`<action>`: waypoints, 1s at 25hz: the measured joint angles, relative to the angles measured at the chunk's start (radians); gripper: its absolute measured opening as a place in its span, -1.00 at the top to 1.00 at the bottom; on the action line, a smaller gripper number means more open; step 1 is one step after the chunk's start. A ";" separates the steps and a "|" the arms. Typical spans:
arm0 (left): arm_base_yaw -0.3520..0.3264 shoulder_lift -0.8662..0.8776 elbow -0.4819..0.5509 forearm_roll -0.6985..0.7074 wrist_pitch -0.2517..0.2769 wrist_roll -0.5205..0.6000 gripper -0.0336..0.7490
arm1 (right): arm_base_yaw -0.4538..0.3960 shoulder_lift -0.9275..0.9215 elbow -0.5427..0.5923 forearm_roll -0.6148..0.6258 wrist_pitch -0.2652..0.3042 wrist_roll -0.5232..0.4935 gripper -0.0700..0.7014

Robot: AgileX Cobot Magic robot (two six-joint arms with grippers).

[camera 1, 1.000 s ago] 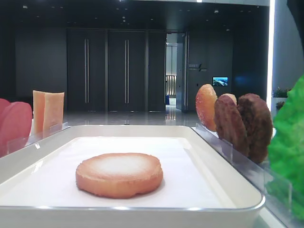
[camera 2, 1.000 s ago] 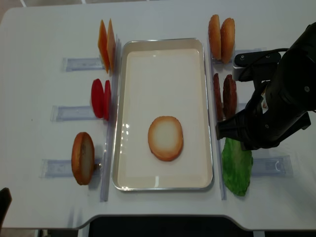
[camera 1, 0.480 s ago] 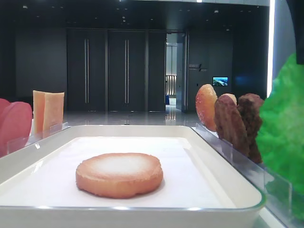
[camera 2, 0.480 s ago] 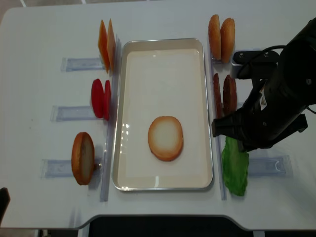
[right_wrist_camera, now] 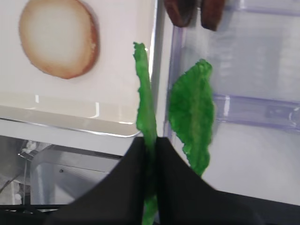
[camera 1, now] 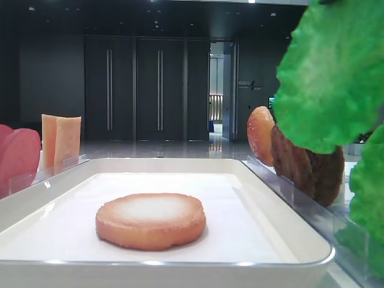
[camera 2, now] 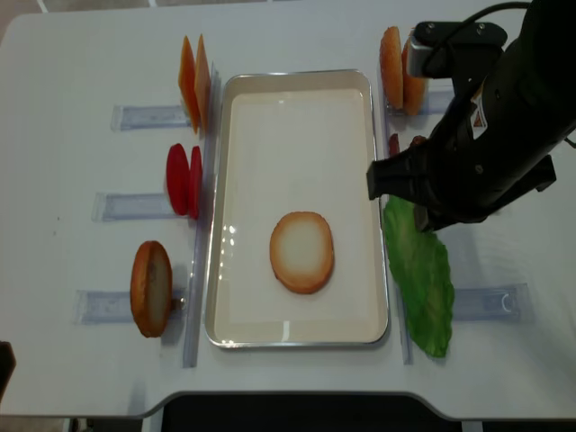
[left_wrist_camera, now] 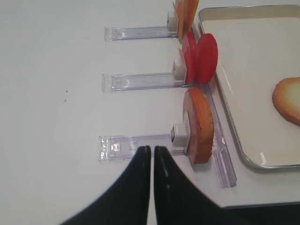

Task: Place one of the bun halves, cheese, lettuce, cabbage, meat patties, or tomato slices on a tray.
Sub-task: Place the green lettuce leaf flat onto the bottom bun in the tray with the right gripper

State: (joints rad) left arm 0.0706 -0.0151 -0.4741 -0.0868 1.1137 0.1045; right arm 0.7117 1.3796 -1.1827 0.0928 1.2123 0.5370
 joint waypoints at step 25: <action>0.000 0.000 0.000 0.000 0.000 0.000 0.88 | 0.076 0.232 -0.021 0.490 -0.460 -0.345 0.75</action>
State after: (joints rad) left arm 0.0706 -0.0151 -0.4741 -0.0868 1.1137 0.1045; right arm 0.7877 1.6117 -1.2035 0.5827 0.7526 0.1923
